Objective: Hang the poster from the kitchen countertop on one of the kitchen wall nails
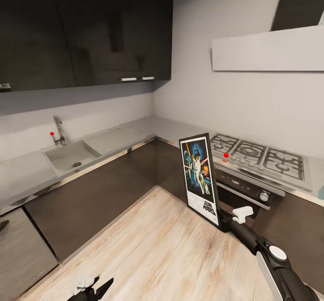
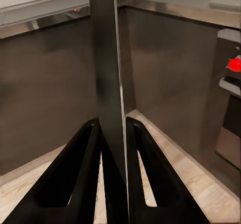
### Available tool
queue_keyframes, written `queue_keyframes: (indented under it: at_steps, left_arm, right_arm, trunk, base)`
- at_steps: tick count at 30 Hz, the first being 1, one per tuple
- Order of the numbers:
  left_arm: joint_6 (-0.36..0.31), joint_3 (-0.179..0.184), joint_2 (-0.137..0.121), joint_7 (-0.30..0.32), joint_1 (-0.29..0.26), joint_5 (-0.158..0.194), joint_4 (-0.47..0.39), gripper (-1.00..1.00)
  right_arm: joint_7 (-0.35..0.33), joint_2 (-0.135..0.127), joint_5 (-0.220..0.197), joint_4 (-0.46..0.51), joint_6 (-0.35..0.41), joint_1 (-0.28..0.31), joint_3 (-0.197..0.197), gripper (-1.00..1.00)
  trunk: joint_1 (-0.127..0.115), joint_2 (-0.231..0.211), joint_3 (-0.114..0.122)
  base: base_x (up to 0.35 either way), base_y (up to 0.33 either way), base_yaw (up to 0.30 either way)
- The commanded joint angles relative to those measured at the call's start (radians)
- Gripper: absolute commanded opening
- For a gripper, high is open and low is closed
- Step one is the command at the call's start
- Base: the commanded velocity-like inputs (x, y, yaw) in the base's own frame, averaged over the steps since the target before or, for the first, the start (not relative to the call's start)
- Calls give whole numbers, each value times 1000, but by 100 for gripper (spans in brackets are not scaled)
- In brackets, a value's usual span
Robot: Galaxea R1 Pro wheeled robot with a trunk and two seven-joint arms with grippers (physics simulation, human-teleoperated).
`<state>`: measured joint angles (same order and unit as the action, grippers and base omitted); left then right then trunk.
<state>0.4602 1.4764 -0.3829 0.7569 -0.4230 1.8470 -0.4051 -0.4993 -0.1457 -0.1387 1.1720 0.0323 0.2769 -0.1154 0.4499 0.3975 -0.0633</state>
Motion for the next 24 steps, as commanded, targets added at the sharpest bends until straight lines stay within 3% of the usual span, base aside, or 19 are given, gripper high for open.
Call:
queue_keyframes:
  at_steps: [1,13,24]
  left_arm:
    - [3,8,-1,2,-2,11,-1,100]
    - [3,8,-1,2,-2,11,-1,100]
    - [3,8,-1,2,-2,11,0,100]
  right_arm:
    - [-8,0,-12,0,5,1,-1,-100]
    - [-6,0,-10,0,3,1,-1,-100]
    - [-5,0,-10,0,2,1,-1,-100]
  trunk:
    - [0,2,-2]
    - [0,2,-2]
    - [0,2,-2]
  base:
    - [-331,0,184]
    - [-323,0,270]
    - [-94,84,291]
